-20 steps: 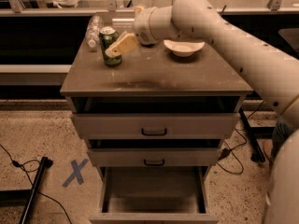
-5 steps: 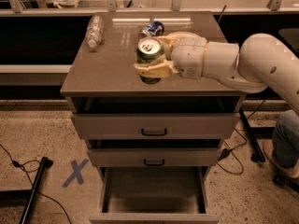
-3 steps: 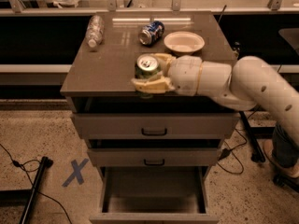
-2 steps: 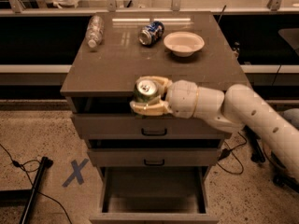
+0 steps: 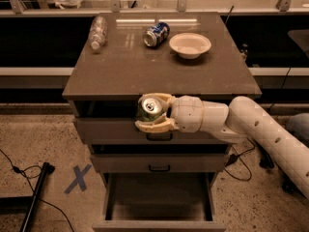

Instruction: Place green can into bottom drawer

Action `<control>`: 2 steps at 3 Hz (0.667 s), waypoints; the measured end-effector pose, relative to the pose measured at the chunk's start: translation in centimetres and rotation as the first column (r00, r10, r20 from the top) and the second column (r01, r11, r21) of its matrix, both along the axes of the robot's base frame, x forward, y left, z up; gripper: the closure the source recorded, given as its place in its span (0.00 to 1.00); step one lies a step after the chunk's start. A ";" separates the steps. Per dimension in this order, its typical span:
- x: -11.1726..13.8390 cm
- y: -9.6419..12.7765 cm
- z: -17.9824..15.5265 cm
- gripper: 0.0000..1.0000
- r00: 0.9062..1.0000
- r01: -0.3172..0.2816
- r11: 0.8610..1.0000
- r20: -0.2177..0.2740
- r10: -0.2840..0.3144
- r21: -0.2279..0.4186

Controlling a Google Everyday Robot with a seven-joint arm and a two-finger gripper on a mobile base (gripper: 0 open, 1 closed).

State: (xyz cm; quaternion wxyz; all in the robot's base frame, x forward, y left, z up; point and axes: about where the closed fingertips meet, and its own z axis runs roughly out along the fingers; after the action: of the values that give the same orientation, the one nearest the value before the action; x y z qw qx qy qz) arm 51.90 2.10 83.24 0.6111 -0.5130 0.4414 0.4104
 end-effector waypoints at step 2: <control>-2.2 -5.3 -12.8 1.00 0.997 -0.072 0.971 -0.024 0.069 -0.226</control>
Offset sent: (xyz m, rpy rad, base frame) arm -0.0518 -0.1259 -0.2306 -0.4662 0.0509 0.1711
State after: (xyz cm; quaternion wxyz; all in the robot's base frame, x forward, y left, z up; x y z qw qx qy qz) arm 49.71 -3.22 70.42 0.5302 -0.5915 0.4716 0.3829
